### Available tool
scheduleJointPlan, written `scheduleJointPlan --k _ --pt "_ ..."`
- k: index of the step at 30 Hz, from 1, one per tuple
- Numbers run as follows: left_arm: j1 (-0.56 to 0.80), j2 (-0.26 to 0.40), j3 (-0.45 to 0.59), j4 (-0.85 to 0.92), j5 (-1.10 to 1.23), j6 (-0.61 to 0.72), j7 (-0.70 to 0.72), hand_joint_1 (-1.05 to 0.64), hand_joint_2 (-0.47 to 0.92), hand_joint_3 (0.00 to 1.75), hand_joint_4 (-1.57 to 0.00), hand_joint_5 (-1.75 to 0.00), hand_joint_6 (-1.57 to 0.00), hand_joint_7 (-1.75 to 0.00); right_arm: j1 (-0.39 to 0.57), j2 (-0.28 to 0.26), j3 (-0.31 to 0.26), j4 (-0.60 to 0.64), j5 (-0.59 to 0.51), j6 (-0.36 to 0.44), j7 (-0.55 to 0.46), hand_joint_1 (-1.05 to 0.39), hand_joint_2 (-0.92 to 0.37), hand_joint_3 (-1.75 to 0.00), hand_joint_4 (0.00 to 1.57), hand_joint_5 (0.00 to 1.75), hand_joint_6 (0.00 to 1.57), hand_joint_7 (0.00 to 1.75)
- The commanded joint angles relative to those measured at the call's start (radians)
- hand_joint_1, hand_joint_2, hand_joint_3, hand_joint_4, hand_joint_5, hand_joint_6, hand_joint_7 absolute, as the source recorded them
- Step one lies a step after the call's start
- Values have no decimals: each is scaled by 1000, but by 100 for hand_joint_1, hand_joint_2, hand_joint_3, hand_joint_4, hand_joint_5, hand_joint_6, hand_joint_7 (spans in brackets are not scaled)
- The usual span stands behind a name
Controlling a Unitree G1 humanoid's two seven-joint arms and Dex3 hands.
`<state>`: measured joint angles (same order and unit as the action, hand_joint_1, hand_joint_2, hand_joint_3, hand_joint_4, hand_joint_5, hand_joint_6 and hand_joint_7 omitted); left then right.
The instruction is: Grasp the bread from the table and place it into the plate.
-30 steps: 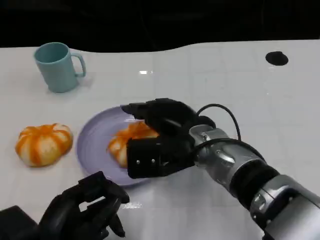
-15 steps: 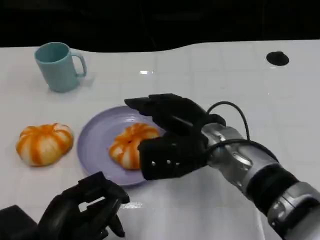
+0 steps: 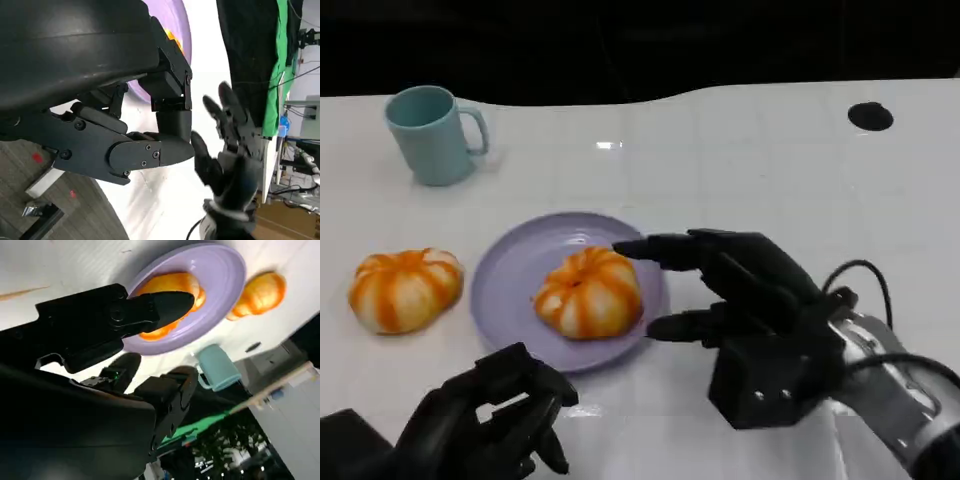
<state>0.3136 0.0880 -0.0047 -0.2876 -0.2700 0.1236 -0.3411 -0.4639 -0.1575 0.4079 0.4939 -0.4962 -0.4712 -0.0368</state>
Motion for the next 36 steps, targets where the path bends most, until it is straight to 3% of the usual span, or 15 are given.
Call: scheduleJointPlan --k 1,4,8,10,12,18,24,36 --pt "-1 14 10 1 -8 -4 -3 -45 92 45 -70 -164 -70 -124 75 -29 -57 -91 71 -30 19 -44 -91 -16 69 109 82 31" --pt "1 12 10 -4 -16 8 -2 -45 92 45 -70 -163 -70 -124 117 -42 -79 -131 103 -50 40 -38 -87 -24 75 127 91 43" --pt "0 16 8 -6 -14 11 2 -46 92 43 -70 -163 -70 -124 170 -52 -109 -168 157 -60 76 -28 -54 -88 81 149 91 80" --pt "-3 17 7 -4 -12 6 0 -46 92 43 -70 -163 -70 -124 195 -60 -123 -183 176 -74 89 -23 -46 -108 85 160 92 95" --pt "-5 17 8 -1 -15 5 -2 -46 92 43 -70 -164 -69 -125 216 -68 -135 -197 189 -85 99 -21 -42 -118 88 163 93 104" --pt "-4 14 8 -5 -17 13 4 -46 92 43 -70 -163 -69 -125 290 -97 -175 -281 202 -63 125 -24 -37 -126 91 174 90 116" --pt "-2 17 11 -10 -20 19 2 -46 92 42 -70 -163 -69 -125 402 -114 -228 -441 191 44 135 -29 -37 -126 95 175 90 127" --pt "13 23 8 -7 -24 5 -4 -45 92 43 -69 -163 -70 -123 549 -137 -284 -603 172 138 143 -17 -35 -128 97 175 88 138"
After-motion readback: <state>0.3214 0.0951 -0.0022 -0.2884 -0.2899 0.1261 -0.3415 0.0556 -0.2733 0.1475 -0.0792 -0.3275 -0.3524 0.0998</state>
